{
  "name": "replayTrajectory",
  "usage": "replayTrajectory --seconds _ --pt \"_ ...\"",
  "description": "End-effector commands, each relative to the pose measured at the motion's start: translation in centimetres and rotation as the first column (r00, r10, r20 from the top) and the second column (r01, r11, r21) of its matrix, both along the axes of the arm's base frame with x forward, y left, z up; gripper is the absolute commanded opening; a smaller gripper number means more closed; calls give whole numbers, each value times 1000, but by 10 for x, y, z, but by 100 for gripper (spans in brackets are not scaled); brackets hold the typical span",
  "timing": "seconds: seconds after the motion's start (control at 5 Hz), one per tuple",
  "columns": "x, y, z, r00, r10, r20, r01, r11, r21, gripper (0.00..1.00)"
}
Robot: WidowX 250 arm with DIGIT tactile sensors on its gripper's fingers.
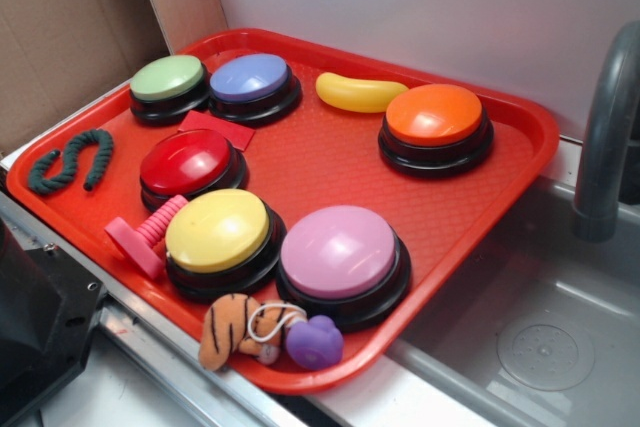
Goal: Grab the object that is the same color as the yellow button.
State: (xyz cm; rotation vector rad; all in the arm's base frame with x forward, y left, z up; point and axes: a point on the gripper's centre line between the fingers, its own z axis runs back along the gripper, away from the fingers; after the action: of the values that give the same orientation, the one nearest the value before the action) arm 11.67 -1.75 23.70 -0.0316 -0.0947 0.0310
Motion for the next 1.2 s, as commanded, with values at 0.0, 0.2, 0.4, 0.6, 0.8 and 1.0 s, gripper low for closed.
replayTrajectory --seconds 0.0,0.2,0.4,0.6,0.8,1.0 --pt "0 0 0 1000 0 0 0 1000 0 100" --pt "9 2 -4 1000 -27 16 26 1000 12 100" --pt "25 5 -10 996 -85 23 84 996 39 100" --pt "46 6 -20 980 -198 28 194 977 91 100" --pt "68 10 -33 948 -317 25 312 942 123 100" --pt "91 14 -46 894 -441 74 434 895 102 100"
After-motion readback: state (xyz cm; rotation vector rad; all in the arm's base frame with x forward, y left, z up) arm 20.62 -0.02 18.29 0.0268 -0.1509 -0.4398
